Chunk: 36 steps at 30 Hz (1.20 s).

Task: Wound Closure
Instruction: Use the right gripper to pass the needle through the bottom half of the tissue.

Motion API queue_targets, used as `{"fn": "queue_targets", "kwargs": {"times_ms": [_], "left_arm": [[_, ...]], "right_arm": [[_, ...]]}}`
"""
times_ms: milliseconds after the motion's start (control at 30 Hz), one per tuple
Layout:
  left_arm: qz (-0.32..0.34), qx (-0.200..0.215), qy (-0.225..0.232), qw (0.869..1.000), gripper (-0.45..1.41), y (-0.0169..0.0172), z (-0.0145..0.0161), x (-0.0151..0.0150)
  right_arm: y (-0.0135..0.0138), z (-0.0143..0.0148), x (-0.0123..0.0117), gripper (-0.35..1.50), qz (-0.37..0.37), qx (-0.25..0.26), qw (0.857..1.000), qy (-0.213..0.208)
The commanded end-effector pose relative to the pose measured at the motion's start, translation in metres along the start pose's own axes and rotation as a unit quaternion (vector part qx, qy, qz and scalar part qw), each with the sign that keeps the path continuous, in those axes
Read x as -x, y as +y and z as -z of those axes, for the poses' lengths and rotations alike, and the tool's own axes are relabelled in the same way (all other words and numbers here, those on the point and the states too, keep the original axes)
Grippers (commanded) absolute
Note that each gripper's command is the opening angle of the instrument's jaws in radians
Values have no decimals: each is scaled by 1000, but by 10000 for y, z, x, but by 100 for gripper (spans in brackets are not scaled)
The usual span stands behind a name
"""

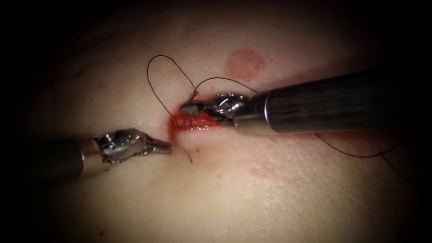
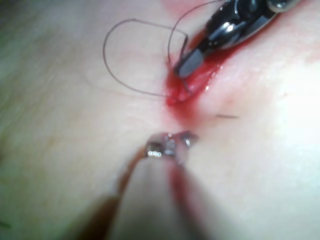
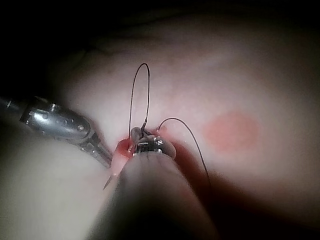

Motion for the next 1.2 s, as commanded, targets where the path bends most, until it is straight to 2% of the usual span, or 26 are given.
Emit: {"fn": "queue_targets", "kwargs": {"times_ms": [33, 300, 600, 933, 1067, 1100, 1200], "left_arm": [[0, 1, 0, 1000, -31, -1, -9, 2], [0, 1, 0, 1000, -31, 0, -9, 2], [0, 1, 0, 1000, -31, 0, -10, 2], [0, 1, 0, 1000, -31, 0, -10, 2], [0, 1, 0, 1000, -31, 0, -11, 2], [1, 0, 0, 1000, -31, 0, -11, 1], [1, 0, 1, 1000, -31, 0, -12, 1]], "right_arm": [[-5, -9, 2, -35, -1, -3, 1000, -12], [-19, -13, 28, -35, -29, -16, 995, -94], [-36, 2, 39, -35, -35, -16, 989, -140], [-52, 7, 50, -35, -35, -45, 979, -196], [-44, 3, 45, -35, -38, -34, 981, -185], [-35, 1, 36, -35, -51, -28, 986, -158], [-19, -1, 20, -35, -69, -19, 990, -120]]}}
